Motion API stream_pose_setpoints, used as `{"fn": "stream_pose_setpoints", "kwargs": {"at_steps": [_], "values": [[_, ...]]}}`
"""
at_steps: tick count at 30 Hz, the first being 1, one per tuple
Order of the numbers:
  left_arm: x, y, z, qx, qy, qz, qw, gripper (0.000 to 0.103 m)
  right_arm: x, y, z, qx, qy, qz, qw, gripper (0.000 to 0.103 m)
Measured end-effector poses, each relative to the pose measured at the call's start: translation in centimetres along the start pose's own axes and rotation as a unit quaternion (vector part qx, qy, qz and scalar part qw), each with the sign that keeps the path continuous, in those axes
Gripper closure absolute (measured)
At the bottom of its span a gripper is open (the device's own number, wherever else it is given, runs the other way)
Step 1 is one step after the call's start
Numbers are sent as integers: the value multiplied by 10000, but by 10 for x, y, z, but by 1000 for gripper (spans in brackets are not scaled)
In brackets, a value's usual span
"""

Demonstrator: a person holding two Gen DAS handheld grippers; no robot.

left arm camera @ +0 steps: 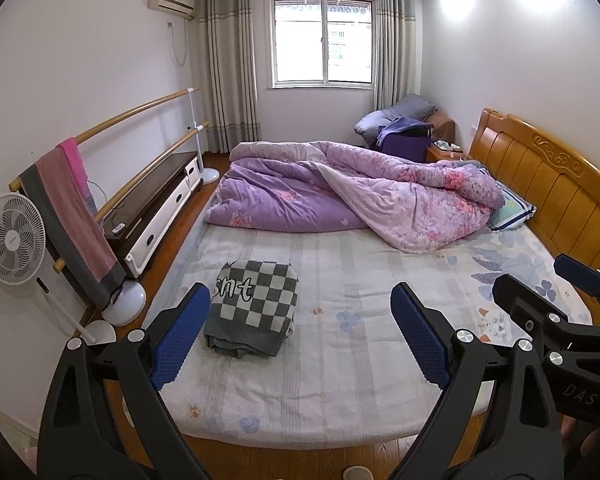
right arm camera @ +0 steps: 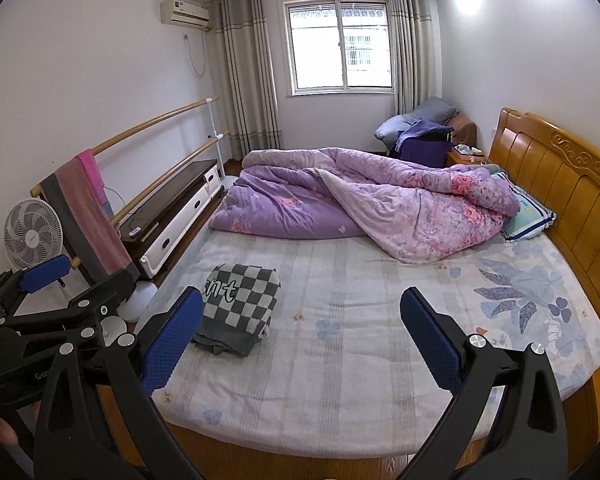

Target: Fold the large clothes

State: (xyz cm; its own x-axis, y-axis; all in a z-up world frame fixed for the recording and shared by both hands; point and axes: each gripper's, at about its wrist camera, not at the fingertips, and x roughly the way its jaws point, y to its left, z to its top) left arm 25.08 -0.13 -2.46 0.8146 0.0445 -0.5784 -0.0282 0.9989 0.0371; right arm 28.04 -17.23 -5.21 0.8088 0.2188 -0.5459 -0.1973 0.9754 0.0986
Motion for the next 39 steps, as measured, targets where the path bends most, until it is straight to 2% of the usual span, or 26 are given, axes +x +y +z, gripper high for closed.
{"fn": "stream_pose_setpoints", "kwargs": {"at_steps": [39], "values": [[10, -9, 10, -30, -110, 39, 9999, 11, 11, -5, 5, -20, 14, -84, 10000, 8]]}}
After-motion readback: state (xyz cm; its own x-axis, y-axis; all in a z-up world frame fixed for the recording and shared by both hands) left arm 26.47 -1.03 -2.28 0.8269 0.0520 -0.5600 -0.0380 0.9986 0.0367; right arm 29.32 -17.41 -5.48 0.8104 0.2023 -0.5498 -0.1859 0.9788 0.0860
